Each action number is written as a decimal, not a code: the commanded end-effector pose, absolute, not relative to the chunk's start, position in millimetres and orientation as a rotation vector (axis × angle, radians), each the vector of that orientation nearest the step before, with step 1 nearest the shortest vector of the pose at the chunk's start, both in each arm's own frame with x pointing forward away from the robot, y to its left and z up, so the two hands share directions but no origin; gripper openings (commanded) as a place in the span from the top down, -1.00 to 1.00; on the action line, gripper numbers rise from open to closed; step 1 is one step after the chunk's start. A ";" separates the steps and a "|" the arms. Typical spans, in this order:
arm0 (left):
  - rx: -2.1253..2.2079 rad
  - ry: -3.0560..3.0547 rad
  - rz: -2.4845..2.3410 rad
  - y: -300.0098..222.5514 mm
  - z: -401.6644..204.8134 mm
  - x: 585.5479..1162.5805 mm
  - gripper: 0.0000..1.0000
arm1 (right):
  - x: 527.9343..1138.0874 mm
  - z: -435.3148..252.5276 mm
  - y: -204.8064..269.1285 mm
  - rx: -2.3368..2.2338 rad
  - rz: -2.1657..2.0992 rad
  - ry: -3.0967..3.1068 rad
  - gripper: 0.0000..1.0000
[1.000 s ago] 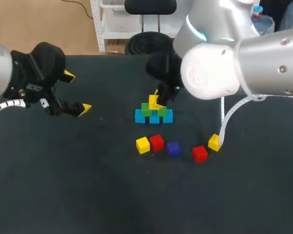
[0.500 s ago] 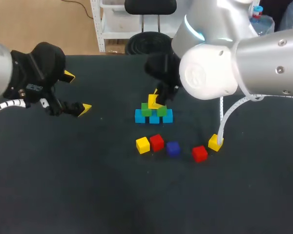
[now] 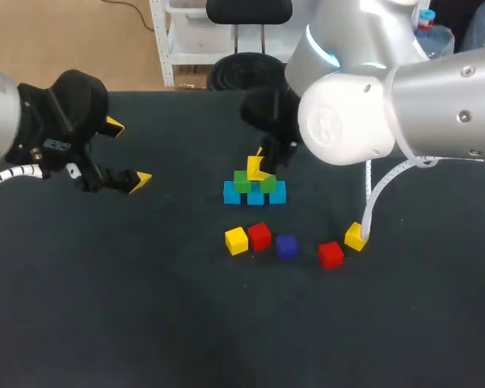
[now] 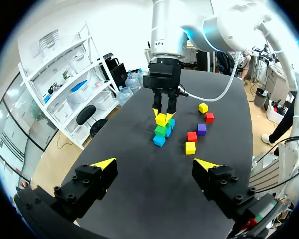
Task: Place the blue cubes, place green cubes on the blue cubes, place the yellow cubes on the green cubes, then place the red cubes on the yellow cubes, and place purple cube on the red cubes.
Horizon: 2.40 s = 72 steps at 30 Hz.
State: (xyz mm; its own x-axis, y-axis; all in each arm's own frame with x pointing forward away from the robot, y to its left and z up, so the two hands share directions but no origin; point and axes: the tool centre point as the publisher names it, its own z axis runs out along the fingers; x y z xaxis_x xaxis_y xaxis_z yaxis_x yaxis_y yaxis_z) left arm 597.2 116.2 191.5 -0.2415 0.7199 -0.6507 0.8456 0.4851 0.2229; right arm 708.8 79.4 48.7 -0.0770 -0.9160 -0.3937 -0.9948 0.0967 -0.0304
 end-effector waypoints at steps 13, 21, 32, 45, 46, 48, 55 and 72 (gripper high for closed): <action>1.290 2.014 -0.229 117.4 190.8 597.8 -1.00 | 708.3 48.4 83.0 -1.896 0.358 2.061 1.00; 1.290 2.014 -0.229 117.4 190.8 597.8 -1.00 | 708.4 48.1 82.6 -1.897 0.360 2.061 1.00; 1.290 2.014 -0.229 117.4 190.8 597.8 -1.00 | 709.4 47.3 81.1 -1.892 0.360 2.066 1.00; 1.290 2.014 -0.229 117.4 190.8 597.8 -1.00 | 709.5 47.0 81.2 -1.889 0.350 2.066 -1.00; 1.290 2.014 -0.229 117.4 190.8 597.8 -1.00 | 709.7 47.0 81.1 -1.888 0.349 2.068 -1.00; 1.290 2.014 -0.229 117.4 190.8 597.8 -1.00 | 710.2 47.3 81.0 -1.887 0.347 2.068 -1.00; 1.290 2.014 -0.229 117.4 190.8 597.8 -1.00 | 711.5 49.9 80.3 -1.878 0.344 2.067 -1.00; 1.290 2.014 -0.229 117.4 190.8 597.8 -1.00 | 702.9 104.7 24.3 -1.721 0.370 2.057 -1.00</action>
State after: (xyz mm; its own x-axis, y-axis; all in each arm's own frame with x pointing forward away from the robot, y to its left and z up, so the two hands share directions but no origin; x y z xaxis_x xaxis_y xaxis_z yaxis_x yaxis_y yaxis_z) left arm 597.2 116.2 191.5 -0.2416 0.7199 -0.6507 0.8456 0.4851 0.2229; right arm 719.9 49.2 93.0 -0.1314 -0.8765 -0.4630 -0.9839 0.1723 -0.0470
